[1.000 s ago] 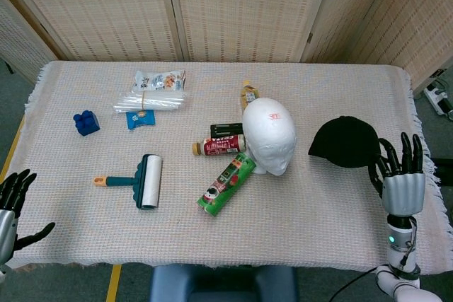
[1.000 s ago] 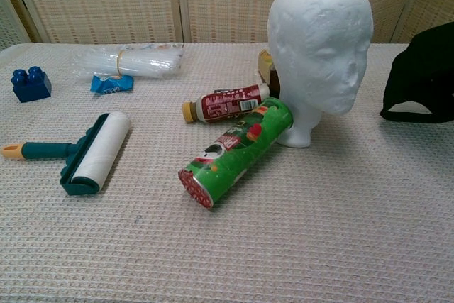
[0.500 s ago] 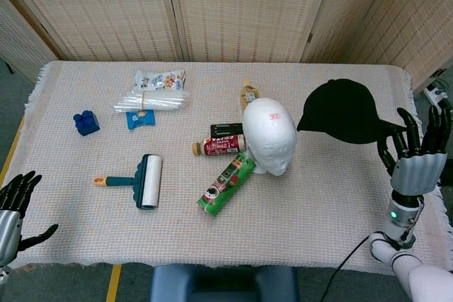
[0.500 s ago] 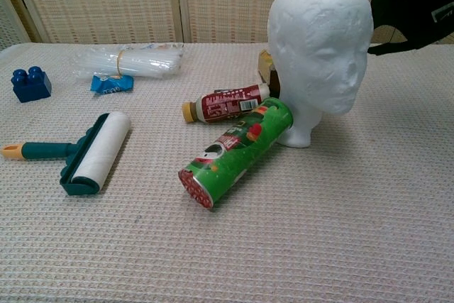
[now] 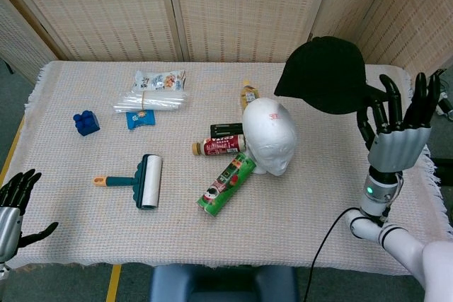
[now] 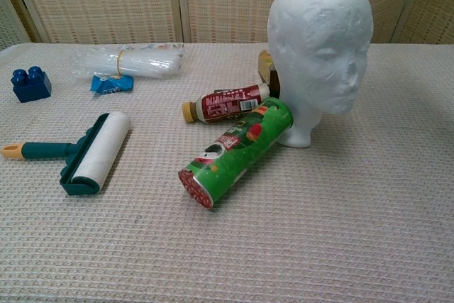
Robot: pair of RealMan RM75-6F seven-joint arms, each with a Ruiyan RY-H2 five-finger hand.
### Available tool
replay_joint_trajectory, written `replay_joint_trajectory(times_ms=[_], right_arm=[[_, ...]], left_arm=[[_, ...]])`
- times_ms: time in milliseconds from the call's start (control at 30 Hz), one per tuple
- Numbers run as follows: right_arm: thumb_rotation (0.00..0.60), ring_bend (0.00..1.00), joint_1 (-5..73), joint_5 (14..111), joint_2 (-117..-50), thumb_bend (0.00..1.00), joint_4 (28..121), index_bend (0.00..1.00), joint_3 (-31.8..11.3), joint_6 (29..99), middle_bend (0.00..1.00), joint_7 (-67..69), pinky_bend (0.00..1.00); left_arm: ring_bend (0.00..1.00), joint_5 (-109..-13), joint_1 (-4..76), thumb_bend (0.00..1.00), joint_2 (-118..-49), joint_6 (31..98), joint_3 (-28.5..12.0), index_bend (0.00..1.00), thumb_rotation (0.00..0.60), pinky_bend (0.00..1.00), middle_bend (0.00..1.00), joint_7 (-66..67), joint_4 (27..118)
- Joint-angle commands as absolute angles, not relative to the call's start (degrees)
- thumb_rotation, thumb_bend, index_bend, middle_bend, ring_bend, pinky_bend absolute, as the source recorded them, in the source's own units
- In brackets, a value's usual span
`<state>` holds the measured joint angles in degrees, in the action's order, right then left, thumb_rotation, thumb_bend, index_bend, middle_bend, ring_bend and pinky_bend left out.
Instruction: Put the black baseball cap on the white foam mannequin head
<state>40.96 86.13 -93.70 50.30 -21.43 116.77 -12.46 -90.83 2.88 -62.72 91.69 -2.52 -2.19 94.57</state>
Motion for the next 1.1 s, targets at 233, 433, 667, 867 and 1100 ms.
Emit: replay_joint_trajectory(times_ms=[233,433,667,867,1100], right_arm=[[0.600,0.00,49.67,88.85,-96.75,0.37,53.46,0.92,-22.97,109.06,0.31,-20.62,0.00],[0.600,0.00,49.85,89.85,-101.81,0.37,48.18,0.92,-21.46,110.14,0.31,-17.82,0.00],[0.600,0.00,45.61,91.17,-103.90,0.36,44.32,0.92,-18.53,114.04,0.31,-14.08,0.00],[0.600,0.00,41.59,92.50,-104.26,0.36,42.39,0.92,-15.51,115.92,0.31,-12.38,0.00],[0.600,0.00,36.51,93.45,-105.49,0.36,40.20,0.92,-12.76,118.88,0.31,-10.19,0.00]], left_arm=[[0.01,-87.80,3.40,0.13,-62.55,90.33,-3.83,0.09,0.600,0.18,0.09,-2.89,94.08],[0.01,-86.72,3.84,0.13,-62.55,89.25,-4.19,0.09,0.600,0.18,0.09,-3.21,93.65],[0.01,-87.43,3.51,0.13,-61.95,89.75,-3.78,0.09,0.600,0.18,0.09,-3.58,94.05],[0.01,-88.18,3.56,0.13,-61.76,89.61,-3.35,0.09,0.600,0.18,0.09,-3.88,94.40],[0.01,-89.11,3.51,0.13,-61.27,90.06,-3.12,0.09,0.600,0.18,0.09,-5.16,94.73]])
